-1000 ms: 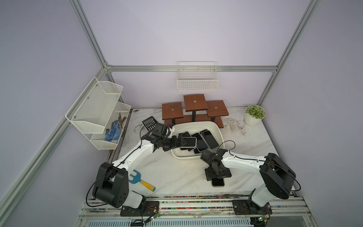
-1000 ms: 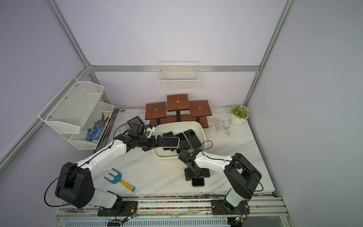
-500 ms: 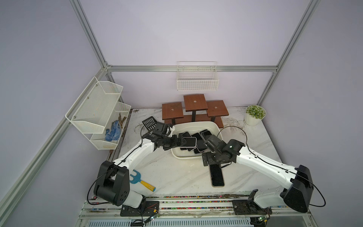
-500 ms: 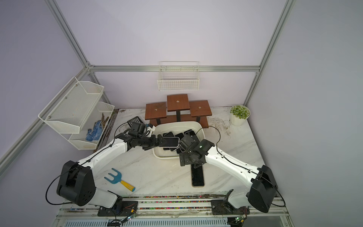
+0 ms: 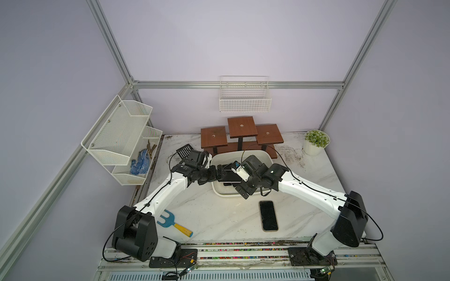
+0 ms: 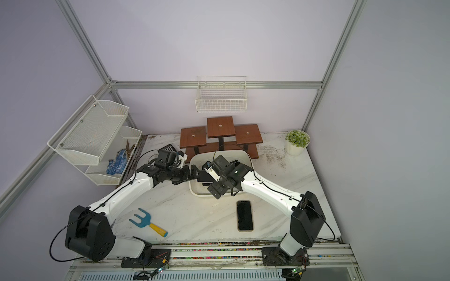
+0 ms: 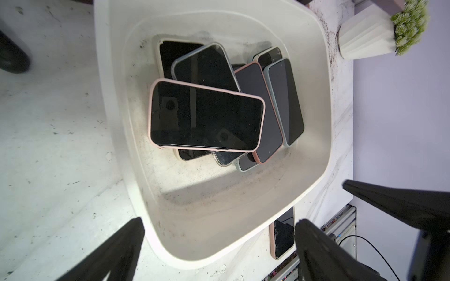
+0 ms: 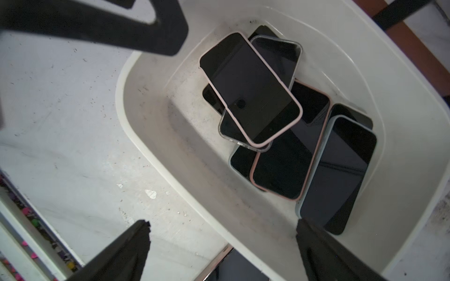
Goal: Take the phone out of the storage box
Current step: Pick up the phone from the storage box.
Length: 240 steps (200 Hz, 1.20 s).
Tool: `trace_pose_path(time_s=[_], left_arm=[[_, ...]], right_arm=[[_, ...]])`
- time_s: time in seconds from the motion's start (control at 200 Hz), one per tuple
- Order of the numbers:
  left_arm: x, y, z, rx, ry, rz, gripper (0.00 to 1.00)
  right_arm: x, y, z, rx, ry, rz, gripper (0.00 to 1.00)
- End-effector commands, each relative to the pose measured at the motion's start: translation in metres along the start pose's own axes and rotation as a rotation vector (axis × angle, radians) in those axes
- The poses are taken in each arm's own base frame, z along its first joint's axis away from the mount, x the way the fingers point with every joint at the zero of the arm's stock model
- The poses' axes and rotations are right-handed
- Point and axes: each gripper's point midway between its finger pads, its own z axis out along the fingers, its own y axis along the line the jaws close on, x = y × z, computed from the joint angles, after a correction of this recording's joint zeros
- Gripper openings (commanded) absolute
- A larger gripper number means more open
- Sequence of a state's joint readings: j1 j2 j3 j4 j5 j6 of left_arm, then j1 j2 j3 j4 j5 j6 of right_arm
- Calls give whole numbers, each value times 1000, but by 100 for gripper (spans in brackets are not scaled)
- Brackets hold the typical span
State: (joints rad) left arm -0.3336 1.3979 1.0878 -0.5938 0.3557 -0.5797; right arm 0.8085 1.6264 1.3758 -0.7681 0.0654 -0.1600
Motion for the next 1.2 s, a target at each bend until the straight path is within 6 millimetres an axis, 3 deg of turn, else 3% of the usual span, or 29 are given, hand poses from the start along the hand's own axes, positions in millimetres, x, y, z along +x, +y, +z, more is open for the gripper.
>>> trace_pose_path(time_s=[0.0, 0.18, 0.425, 0.675, 1.195], left_arm=[[-3, 3, -17, -18, -56, 37, 100], [5, 6, -26, -22, -75, 51, 100], [18, 12, -31, -21, -63, 63, 100], [17, 12, -34, -17, -75, 98, 100], [12, 19, -31, -17, -42, 102, 100]], right_arm=[[-41, -7, 5, -31, -133, -187, 99], [-50, -22, 36, -36, -99, -271, 99], [-45, -21, 71, -89, -17, -451, 99], [-47, -30, 94, -99, 34, -523, 99], [-11, -30, 127, -162, 175, -558, 99]])
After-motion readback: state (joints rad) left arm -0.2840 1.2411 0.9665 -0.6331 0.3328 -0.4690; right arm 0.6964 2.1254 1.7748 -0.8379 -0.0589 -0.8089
